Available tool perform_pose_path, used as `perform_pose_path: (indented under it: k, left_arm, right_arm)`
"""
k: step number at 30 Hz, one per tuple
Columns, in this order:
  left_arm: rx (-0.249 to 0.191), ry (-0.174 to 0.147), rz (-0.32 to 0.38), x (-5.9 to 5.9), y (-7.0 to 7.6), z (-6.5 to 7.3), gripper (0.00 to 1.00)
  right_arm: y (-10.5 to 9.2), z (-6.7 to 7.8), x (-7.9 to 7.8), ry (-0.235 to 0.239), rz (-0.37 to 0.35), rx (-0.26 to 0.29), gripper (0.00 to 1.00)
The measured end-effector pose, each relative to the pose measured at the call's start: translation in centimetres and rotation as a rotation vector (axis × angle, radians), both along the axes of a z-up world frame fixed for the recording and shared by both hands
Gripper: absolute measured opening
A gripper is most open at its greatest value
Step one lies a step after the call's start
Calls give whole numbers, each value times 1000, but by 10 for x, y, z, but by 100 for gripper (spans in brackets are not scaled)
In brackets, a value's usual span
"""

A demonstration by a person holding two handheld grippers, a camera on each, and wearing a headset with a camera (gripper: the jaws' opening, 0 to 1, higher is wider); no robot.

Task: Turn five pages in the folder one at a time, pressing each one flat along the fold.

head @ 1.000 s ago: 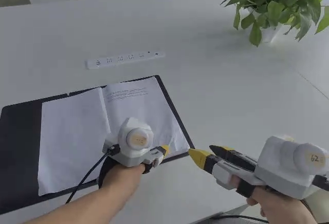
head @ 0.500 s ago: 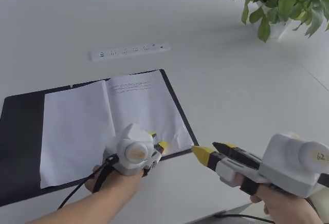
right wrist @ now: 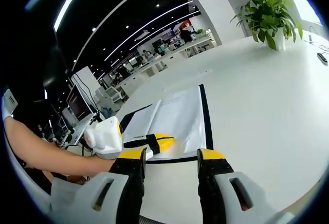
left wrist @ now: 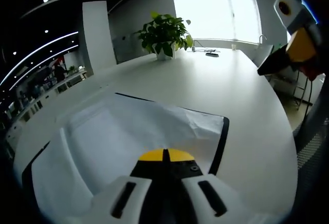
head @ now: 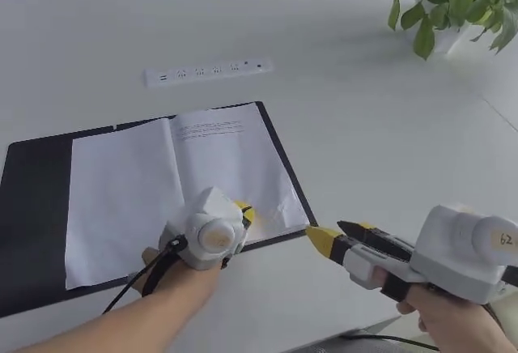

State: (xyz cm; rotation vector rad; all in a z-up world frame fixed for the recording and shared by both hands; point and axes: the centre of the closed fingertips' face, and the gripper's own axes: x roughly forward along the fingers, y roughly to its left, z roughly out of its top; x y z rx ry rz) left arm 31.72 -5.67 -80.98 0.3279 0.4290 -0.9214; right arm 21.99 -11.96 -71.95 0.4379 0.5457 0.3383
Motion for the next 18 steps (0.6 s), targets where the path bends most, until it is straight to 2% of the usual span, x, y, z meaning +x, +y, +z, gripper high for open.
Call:
perform_pose_path:
  k: [10, 11, 12, 14, 18]
  left_arm:
    - [13, 11, 33, 1, -1, 0, 0]
    - [9, 22, 42, 2, 0, 0, 0]
    - [-20, 54, 63, 2, 0, -1, 0]
    - [-55, 97, 85, 3, 1, -1, 0]
    - [-157, 220, 163, 6, 3, 0, 0]
  right_arm:
    - [2, -1, 2, 4, 12, -4, 38]
    - [2, -2, 3, 5, 12, -2, 38]
    - [2, -3, 5, 6, 14, -3, 38]
    - [2, -6, 9, 8, 26, -15, 38]
    - [4, -11, 17, 11, 45, -23, 38]
